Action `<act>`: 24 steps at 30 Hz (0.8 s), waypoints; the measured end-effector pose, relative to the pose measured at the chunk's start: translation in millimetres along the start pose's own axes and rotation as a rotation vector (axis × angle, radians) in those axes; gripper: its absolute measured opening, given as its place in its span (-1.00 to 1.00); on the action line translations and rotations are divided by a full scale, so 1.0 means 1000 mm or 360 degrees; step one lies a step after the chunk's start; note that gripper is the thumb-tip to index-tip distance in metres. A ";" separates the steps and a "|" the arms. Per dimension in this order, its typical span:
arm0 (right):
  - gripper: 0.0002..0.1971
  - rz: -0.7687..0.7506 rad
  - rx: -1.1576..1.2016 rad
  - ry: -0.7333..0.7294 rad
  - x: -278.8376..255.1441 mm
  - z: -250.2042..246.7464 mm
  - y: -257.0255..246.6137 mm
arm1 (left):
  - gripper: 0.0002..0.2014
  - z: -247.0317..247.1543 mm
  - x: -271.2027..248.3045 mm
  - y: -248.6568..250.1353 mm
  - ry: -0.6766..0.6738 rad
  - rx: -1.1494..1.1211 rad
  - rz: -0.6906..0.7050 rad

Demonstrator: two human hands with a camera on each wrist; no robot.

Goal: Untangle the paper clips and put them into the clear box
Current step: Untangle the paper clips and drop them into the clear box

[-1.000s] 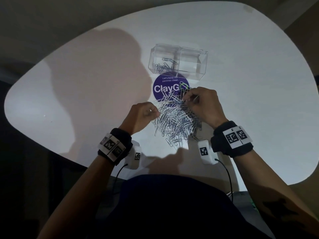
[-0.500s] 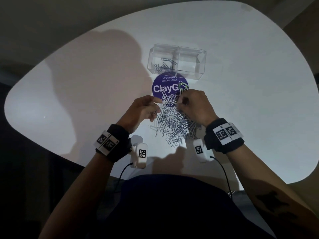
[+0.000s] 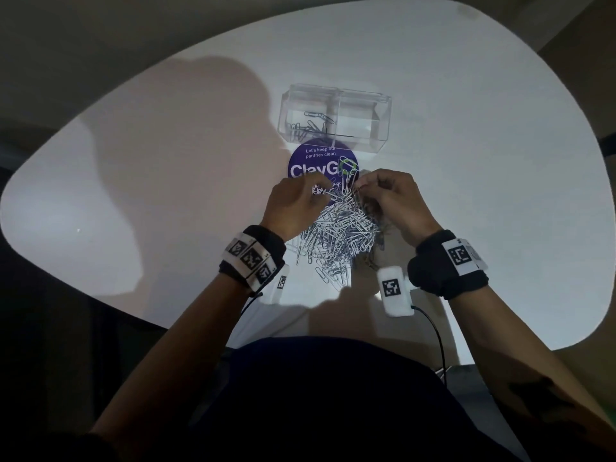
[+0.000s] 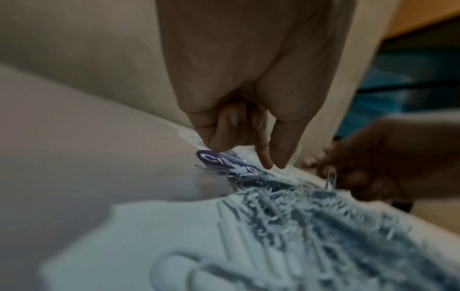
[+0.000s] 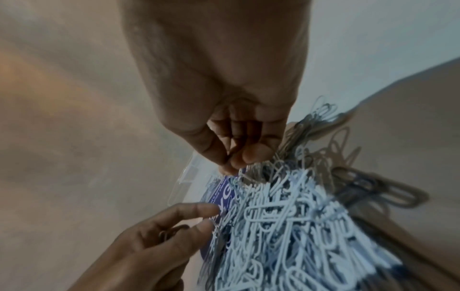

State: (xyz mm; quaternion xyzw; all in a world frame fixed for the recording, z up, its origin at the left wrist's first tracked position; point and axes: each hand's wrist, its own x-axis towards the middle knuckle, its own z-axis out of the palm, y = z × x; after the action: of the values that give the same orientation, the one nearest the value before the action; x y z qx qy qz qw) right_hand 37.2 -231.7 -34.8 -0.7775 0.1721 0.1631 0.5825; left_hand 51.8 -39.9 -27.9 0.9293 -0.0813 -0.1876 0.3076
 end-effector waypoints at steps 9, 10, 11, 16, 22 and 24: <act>-0.87 -0.0091 -0.0102 0.0019 0.007 0.002 -0.005 | -0.83 0.008 -0.004 -0.007 0.0109 0.0191 0.0196; -0.86 -0.0144 -0.0217 0.0010 0.009 0.003 -0.006 | -0.83 0.009 -0.007 -0.009 0.0131 0.0201 0.0200; -0.85 -0.0209 -0.0363 -0.0008 0.011 0.005 -0.007 | -0.83 0.009 -0.009 -0.010 0.0155 0.0220 0.0209; -0.79 -0.0509 -0.0909 -0.0128 0.015 0.016 -0.013 | -0.79 0.009 -0.015 -0.013 0.0211 0.0250 0.0180; -0.81 -0.0646 -0.1337 -0.0115 0.015 0.028 -0.010 | -0.83 0.011 -0.012 -0.013 0.0295 0.0268 0.0131; -0.87 -0.0653 -0.1253 -0.0110 0.014 0.025 -0.011 | -0.82 0.010 -0.010 -0.012 0.0282 0.0238 0.0083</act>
State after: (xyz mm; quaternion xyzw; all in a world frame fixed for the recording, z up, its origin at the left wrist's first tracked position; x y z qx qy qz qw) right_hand 53.8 -205.4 -38.6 -0.9522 -0.0805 0.1230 0.2679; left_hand 39.4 -33.1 -39.9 0.9602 -0.0917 -0.0902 0.2480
